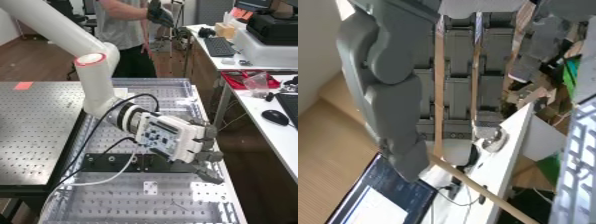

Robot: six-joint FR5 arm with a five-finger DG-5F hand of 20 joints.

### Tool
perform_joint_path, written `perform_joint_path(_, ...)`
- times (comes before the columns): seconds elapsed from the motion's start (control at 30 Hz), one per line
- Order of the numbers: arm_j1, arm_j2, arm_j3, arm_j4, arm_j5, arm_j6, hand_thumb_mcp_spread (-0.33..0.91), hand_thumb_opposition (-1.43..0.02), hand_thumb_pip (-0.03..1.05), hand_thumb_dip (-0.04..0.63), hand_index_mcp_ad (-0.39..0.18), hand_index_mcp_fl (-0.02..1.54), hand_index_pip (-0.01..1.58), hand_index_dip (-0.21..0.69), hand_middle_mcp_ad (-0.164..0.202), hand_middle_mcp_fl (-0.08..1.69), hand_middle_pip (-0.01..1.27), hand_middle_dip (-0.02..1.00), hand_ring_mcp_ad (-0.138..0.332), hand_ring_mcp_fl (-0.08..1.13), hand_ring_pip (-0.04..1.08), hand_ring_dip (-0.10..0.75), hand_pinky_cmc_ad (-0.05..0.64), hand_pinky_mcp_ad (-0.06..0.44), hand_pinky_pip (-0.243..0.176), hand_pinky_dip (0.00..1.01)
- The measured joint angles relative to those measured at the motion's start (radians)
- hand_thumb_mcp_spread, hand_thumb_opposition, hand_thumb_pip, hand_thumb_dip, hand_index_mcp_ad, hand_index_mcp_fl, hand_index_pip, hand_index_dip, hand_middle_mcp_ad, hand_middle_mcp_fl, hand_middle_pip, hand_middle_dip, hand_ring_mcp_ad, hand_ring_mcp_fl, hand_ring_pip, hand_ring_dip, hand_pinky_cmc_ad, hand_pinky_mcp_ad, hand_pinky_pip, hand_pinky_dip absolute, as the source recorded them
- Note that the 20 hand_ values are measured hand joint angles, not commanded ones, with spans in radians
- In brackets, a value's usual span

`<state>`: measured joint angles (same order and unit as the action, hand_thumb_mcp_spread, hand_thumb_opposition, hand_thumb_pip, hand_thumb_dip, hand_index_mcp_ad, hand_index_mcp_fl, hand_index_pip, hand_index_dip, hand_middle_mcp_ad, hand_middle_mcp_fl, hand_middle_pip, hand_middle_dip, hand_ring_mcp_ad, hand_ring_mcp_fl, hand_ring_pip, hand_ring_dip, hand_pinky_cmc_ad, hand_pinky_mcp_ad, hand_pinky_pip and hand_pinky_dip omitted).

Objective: Grab the chopstick and place it in the clear container

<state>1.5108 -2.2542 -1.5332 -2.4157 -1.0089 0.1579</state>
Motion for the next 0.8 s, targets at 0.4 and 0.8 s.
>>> perform_joint_path(0.4,-0.018,0.045,0.032,-0.053,-0.014,-0.059,0.66,-1.05,0.47,0.222,-0.143,1.03,0.88,0.003,0.042,1.15,0.51,0.62,0.035,0.89,0.09,0.457,0.379,0.230,0.080,0.19)
perform_joint_path(0.8,-0.031,0.087,0.082,-0.174,-0.032,-0.129,0.66,-1.06,0.47,0.222,-0.145,1.07,0.84,0.014,0.040,1.17,0.49,0.61,0.040,0.91,0.09,0.457,0.394,0.232,0.080,0.19)
